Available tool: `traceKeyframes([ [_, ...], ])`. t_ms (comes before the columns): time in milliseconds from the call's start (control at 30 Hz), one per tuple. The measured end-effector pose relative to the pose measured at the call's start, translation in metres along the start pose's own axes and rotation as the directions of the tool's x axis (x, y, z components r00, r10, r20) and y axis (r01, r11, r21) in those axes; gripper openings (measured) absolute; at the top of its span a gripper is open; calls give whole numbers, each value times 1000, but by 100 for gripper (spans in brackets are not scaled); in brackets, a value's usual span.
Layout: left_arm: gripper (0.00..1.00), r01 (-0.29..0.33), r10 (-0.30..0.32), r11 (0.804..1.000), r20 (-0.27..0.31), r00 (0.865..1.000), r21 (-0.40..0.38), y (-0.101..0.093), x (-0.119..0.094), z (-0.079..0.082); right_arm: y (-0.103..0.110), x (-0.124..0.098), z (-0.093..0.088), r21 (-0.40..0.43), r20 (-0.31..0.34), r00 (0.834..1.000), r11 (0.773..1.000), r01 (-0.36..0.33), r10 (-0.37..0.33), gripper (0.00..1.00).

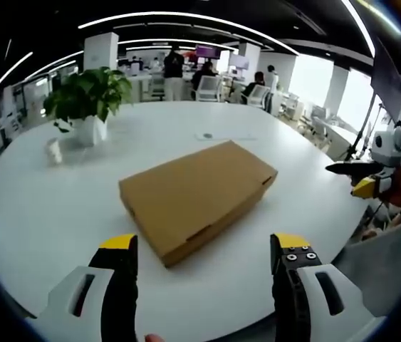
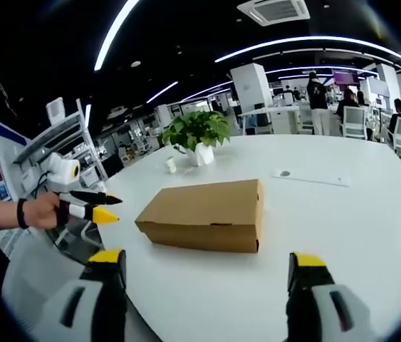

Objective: Operate the shoe box by opening the lid, removing the specified soft item, and placing it in the target area until the item is outside and the box remains undamaged.

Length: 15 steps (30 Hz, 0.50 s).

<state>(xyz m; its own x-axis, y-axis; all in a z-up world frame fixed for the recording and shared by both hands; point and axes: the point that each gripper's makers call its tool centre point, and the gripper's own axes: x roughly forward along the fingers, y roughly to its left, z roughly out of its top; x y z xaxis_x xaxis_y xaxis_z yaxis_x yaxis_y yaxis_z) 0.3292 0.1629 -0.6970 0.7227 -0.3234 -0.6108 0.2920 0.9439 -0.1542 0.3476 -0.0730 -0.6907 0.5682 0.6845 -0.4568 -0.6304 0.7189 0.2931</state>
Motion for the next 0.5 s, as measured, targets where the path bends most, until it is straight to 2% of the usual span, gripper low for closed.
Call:
traceKeyframes([
  [267,78,5,-5,1000,-22,1000,-3,6,10,-9,0,22,2,10,-11,1000,1000,-25,25,94],
  [500,78,2,-3,1000,-31,1000,-24,17,16,-15,-11,36,1,8,-24,999,1000,-25,25,94],
])
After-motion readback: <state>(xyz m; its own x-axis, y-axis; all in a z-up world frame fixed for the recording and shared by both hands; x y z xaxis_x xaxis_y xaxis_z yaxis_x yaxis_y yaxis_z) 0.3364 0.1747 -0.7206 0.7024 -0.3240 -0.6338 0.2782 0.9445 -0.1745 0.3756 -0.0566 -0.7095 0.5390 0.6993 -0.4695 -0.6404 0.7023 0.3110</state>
